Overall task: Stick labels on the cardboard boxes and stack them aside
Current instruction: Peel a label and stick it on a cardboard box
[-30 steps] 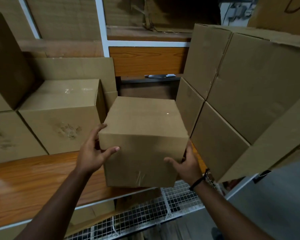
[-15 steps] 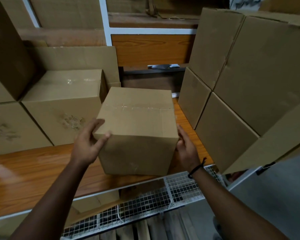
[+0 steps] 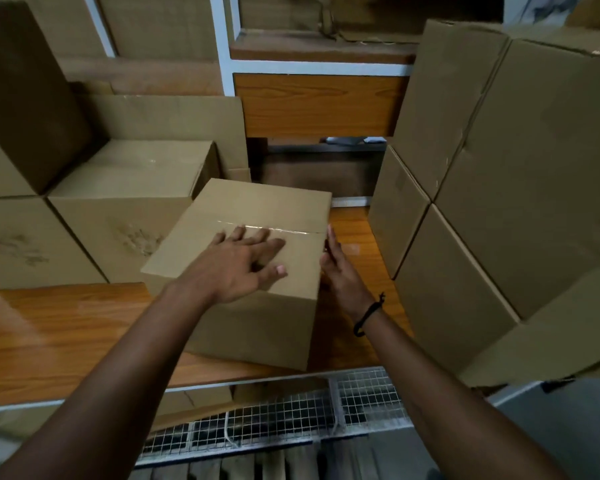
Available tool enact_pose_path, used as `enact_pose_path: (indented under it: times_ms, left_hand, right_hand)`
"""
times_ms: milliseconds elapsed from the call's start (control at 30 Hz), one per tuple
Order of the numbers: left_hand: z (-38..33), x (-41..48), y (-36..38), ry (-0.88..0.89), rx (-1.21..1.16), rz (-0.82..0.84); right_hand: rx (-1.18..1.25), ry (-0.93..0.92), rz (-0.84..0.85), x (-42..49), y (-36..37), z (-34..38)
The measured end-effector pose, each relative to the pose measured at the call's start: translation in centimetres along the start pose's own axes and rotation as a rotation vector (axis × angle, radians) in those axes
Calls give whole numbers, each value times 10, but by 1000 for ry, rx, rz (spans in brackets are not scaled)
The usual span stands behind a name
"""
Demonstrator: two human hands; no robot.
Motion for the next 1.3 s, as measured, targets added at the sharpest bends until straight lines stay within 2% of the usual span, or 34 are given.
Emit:
enact_pose_path:
  times_ms: [133, 267, 433, 533, 700, 800, 900, 1033, 1133, 1200, 1300]
  left_hand:
    - [-10, -1, 0, -52, 8, 14]
    - [-54, 40, -5, 11, 58, -12]
    - [-65, 71, 12, 23, 90, 109]
    - [-50, 64, 18, 40, 47, 82]
    - [-46, 60, 21, 35, 21, 34]
    - [-45, 60, 22, 31, -6, 21]
    - [-43, 58, 23, 30, -35, 7]
    - [-44, 58, 23, 28, -45, 9]
    - [-43, 57, 22, 24, -47, 16]
    - [-42, 57, 22, 24, -51, 12]
    - [-43, 56, 21, 26, -44, 14]
  right_hand:
    - [-96, -31, 47, 8, -16, -17]
    - [-129, 168, -54, 40, -48, -61]
    - [-391, 329, -135, 83, -67, -114]
    - [-517, 292, -115, 108, -62, -126]
    - [-782, 153, 14, 145, -45, -141]
    - [-975, 36, 13, 175, -40, -150]
    - [-1117, -1, 45, 196, -36, -150]
    - [-1177, 0, 134, 207, -32, -155]
    - [-1231, 23, 119, 210, -33, -159]
    - [-1217, 115, 86, 205, -36, -155]
    - [-1020, 287, -32, 200, -41, -149]
Point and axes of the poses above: each hand's wrist, its own x-axis towards the middle knuckle, its own y-axis out of the palm, z = x × y, the point moved 5 cm from there along x, towards the middle knuckle, and after that the axes turned 14 degrees about -z, right-handed, at the moved point
